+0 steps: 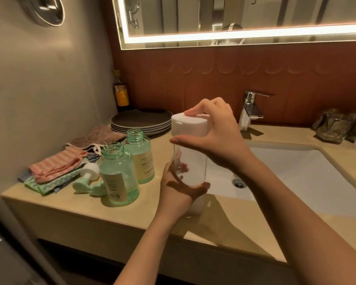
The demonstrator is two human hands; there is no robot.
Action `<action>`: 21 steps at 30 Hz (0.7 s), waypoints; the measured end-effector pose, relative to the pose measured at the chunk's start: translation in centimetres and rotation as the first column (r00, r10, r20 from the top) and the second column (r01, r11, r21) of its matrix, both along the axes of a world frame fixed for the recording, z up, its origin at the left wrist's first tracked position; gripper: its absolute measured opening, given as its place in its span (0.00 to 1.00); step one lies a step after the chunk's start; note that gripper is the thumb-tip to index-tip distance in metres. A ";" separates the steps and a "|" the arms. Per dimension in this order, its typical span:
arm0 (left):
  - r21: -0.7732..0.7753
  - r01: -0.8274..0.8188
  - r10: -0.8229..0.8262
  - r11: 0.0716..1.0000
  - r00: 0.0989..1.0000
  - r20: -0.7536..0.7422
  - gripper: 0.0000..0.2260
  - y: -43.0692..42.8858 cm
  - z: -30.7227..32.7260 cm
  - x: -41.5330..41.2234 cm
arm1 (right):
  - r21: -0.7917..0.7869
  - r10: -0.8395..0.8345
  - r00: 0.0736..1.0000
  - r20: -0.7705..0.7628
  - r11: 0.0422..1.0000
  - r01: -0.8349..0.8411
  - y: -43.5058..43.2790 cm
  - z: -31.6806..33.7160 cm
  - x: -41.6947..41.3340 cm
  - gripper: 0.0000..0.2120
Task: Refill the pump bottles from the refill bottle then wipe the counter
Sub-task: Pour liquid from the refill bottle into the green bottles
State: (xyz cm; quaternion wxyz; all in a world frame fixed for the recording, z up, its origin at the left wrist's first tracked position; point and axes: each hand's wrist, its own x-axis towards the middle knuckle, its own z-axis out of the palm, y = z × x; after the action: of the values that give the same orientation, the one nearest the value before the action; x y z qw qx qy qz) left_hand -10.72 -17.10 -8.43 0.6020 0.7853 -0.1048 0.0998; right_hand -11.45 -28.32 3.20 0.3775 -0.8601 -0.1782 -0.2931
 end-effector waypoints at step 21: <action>0.040 -0.009 0.007 0.999 0.999 0.033 0.44 -0.3 -0.1 0.3 | 0.223 0.143 0.989 -0.050 0.966 -0.128 -0.3 0.0 -0.8 0.18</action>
State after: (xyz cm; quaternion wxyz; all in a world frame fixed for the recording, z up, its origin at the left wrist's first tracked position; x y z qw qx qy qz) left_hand -10.38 -17.37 -8.49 0.5840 0.7958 -0.1136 0.1131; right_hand -12.23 -28.57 3.22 0.4947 -0.8083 -0.1906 -0.2560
